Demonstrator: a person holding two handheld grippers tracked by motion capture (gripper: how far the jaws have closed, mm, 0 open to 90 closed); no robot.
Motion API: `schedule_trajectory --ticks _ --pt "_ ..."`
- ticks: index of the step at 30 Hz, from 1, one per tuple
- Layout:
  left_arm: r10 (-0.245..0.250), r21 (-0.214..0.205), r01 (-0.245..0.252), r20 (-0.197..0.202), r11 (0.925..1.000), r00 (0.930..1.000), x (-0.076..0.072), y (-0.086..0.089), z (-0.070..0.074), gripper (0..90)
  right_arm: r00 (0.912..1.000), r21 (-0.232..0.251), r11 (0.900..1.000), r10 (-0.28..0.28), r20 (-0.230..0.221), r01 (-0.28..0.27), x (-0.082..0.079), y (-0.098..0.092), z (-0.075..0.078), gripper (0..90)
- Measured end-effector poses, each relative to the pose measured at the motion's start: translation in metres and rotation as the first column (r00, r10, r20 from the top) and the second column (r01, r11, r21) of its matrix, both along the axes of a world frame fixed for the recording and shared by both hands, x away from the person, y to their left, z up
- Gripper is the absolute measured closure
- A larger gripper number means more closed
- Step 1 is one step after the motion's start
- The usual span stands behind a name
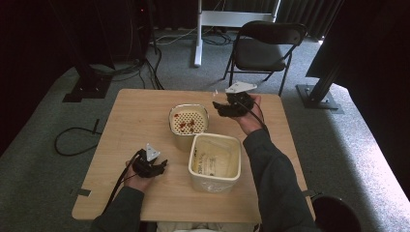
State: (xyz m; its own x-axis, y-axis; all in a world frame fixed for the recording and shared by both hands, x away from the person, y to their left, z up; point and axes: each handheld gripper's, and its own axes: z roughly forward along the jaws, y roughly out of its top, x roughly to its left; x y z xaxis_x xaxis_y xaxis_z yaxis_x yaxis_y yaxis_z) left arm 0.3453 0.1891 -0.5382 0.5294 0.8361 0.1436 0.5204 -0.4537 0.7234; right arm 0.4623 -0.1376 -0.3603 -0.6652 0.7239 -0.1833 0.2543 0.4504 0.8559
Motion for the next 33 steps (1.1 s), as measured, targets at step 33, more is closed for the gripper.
schedule_trajectory --ticks 33 --pt "-0.002 0.007 0.002 0.000 1.0000 1.0000 -0.001 0.000 0.001 42.2 0.9997 -0.245 0.9693 -0.022 0.011 0.024 0.015 0.051 -0.001 32.6"
